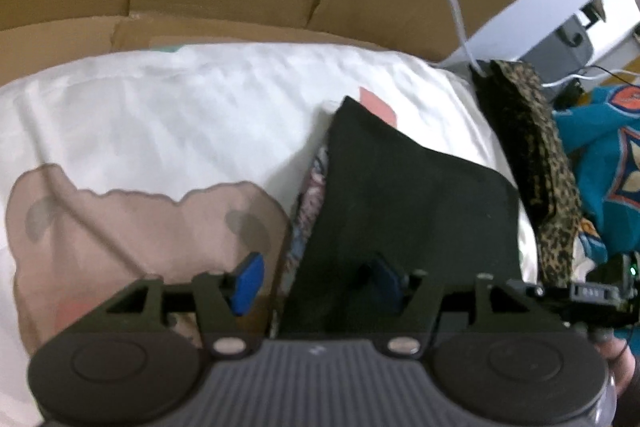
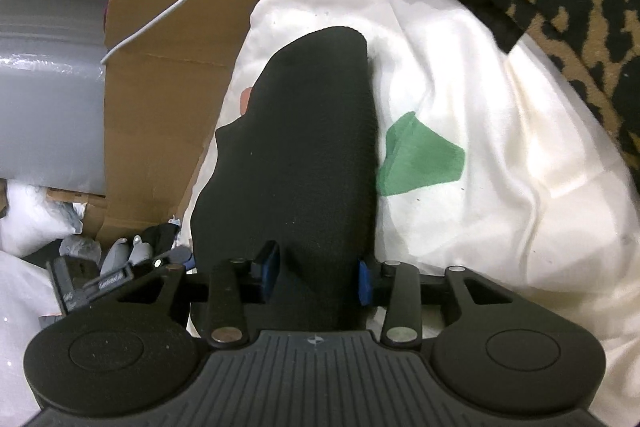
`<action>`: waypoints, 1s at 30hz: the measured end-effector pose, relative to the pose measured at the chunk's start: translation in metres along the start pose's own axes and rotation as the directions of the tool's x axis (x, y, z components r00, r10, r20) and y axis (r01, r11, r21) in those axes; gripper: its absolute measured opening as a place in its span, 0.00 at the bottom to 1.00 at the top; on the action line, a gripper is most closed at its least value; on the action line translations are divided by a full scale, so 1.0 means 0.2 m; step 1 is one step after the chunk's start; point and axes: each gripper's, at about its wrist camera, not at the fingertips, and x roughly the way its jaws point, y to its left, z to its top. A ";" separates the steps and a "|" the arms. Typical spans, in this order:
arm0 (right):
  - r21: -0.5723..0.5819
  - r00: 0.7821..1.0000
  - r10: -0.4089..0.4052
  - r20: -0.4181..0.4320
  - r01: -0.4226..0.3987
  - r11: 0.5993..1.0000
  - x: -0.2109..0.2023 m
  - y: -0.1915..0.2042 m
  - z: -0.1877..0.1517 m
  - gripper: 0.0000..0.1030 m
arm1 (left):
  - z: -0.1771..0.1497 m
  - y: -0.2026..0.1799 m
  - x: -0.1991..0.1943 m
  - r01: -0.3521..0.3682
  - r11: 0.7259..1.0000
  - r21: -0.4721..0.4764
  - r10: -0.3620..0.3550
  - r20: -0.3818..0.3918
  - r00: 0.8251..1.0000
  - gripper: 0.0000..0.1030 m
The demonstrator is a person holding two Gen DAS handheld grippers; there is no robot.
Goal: Fold clothes
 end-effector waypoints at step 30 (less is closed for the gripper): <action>-0.043 0.999 0.039 0.004 -0.039 0.998 -0.04 0.08 0.05 0.08 | 0.15 0.08 0.15 0.264 0.964 -0.017 -0.264 -0.073 0.962 0.35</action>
